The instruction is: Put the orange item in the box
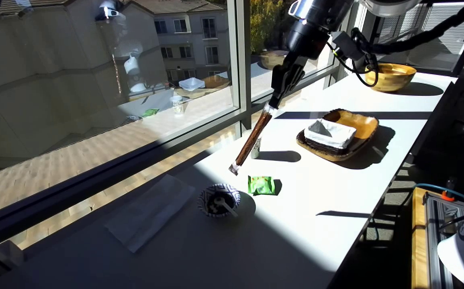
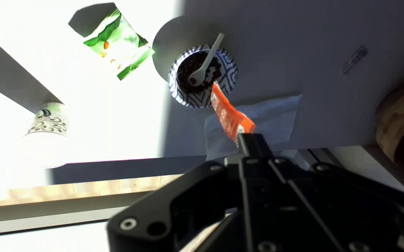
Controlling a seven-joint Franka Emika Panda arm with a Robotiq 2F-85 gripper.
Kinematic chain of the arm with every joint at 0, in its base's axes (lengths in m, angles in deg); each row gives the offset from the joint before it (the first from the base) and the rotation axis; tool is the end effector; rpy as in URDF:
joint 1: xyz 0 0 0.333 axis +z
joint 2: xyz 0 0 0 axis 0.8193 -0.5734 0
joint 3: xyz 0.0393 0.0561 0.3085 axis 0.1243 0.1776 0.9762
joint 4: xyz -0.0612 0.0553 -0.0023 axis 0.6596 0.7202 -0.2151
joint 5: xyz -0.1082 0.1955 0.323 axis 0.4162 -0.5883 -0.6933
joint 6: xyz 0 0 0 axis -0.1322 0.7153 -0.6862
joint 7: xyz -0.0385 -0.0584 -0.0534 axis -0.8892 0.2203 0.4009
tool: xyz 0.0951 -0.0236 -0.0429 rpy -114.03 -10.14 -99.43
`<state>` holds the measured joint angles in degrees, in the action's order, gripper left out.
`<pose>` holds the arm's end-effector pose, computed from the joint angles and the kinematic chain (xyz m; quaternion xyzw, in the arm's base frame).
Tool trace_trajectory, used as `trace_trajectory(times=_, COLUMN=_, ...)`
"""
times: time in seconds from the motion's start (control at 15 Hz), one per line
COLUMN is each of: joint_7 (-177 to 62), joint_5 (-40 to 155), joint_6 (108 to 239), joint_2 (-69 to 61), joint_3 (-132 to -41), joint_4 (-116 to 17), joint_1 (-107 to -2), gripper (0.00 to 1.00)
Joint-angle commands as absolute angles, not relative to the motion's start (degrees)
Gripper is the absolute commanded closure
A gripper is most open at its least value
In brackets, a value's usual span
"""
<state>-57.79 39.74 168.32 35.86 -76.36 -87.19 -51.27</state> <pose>0.4556 0.0937 0.5564 -0.9765 0.0212 -0.1788 0.1187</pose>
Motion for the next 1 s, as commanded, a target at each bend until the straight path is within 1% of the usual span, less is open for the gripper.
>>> trace_trajectory(times=0.0, joint_7=-66.69, joint_5=45.96, joint_6=162.15, joint_2=45.16, joint_3=-77.32, joint_4=-92.03, joint_1=-55.66, gripper=1.0)
trace_trajectory(times=0.27, joint_7=-70.59, joint_5=54.41, joint_6=155.95, joint_2=48.38, joint_3=-79.24, joint_4=-92.92, joint_1=-62.6, gripper=1.0)
trace_trajectory(times=0.67, joint_7=-76.3, joint_5=68.45, joint_6=151.41, joint_2=44.36, joint_3=-79.82, joint_4=-90.76, joint_1=-71.7, gripper=1.0)
trace_trajectory(times=0.87, joint_7=-80.72, joint_5=73.46, joint_6=147.88, joint_2=42.36, joint_3=-80.36, joint_4=-90.07, joint_1=-74.52, gripper=1.0)
trace_trajectory(times=0.93, joint_7=-77.89, joint_5=71.4, joint_6=150.63, joint_2=44.06, joint_3=-81.6, joint_4=-91.44, joint_1=-71.97, gripper=1.0)
